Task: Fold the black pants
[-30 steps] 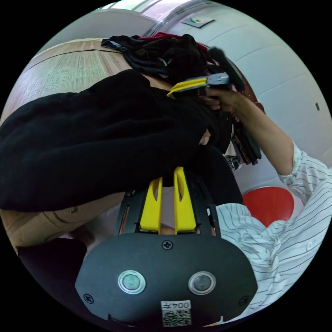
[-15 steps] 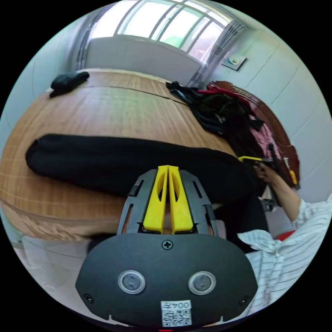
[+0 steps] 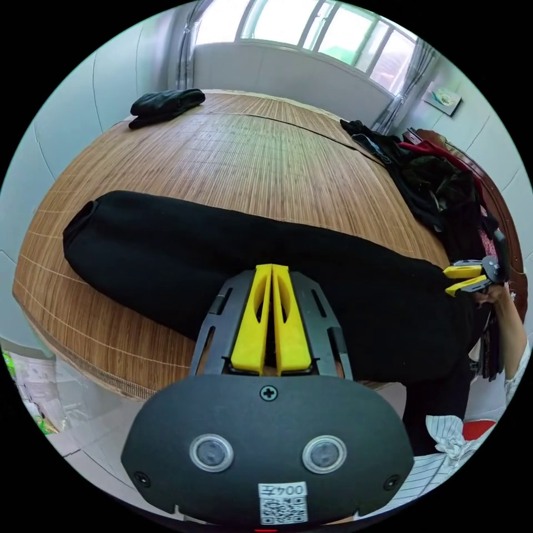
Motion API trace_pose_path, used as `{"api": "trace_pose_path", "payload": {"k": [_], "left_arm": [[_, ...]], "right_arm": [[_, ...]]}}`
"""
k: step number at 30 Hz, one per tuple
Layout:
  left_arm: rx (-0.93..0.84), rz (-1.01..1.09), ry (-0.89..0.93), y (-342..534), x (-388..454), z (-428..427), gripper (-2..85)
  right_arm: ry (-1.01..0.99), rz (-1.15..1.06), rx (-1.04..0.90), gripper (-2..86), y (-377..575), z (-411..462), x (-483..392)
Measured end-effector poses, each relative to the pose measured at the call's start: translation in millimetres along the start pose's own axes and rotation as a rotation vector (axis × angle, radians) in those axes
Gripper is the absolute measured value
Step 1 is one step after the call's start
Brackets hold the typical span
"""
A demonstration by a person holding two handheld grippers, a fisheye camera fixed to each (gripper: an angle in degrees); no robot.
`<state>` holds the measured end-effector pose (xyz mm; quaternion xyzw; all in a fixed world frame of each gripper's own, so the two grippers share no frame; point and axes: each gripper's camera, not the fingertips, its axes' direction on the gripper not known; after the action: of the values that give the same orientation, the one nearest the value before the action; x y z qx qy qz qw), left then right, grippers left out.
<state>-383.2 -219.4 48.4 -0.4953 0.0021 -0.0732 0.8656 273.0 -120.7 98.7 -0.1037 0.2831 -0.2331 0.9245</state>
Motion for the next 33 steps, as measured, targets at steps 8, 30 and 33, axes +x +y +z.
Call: {"api": "trace_pose_path", "payload": {"k": [8,30,33], "left_arm": [[0.016,-0.038,0.033,14,2,-15,0.7],[0.052,-0.020,-0.057,45,5,-53,0.7],[0.075,-0.014,-0.058,50,2,-60,0.7]], "right_arm": [[-0.011,-0.018,0.038,4.1,8,1,-20],[0.281,0.400,0.179,9.2,48,-21,-49],[0.160,0.479,0.389,8.4,66,-41,-72]]}}
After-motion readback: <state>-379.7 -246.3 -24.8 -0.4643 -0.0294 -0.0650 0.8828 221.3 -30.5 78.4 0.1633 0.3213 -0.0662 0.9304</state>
